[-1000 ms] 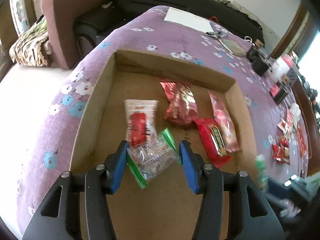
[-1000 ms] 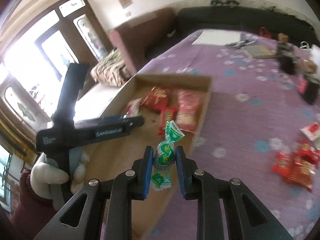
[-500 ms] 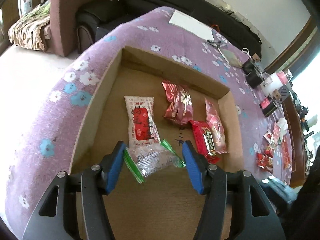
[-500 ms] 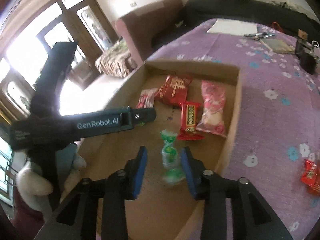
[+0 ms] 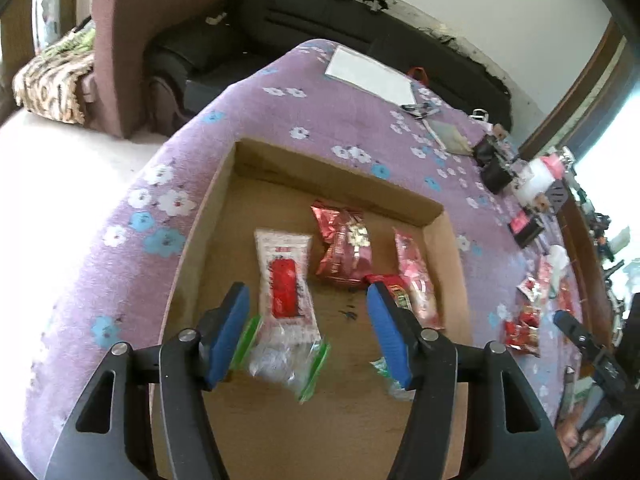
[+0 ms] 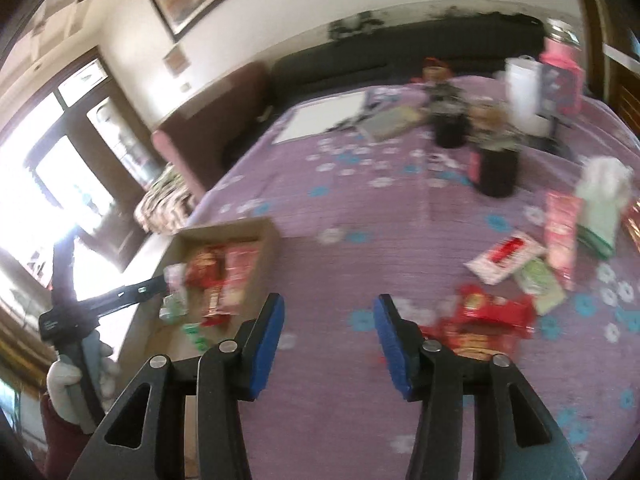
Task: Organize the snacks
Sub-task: 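Grasp small red candy with left tool while right tool grasps red foil packet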
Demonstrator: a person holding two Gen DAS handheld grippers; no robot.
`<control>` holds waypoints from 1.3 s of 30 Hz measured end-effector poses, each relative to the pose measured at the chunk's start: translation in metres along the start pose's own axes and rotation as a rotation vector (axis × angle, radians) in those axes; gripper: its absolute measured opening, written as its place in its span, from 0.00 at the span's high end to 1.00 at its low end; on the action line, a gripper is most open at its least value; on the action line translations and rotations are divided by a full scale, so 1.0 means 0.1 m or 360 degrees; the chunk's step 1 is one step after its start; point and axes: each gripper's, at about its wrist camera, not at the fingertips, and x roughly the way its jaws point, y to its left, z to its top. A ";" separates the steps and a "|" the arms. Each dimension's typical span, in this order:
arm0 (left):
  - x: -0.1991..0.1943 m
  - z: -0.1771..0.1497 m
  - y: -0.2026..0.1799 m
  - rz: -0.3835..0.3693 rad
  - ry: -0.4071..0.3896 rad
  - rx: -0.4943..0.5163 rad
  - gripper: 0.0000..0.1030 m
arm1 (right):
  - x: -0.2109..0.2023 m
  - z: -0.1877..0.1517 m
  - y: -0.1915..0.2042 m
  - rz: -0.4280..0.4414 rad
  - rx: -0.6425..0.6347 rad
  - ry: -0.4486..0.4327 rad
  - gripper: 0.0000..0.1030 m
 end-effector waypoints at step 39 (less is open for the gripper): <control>-0.81 -1.35 -1.41 -0.0392 -0.0074 0.0410 0.42 | -0.66 -0.50 -1.12 -0.0143 0.0169 -0.0017 0.64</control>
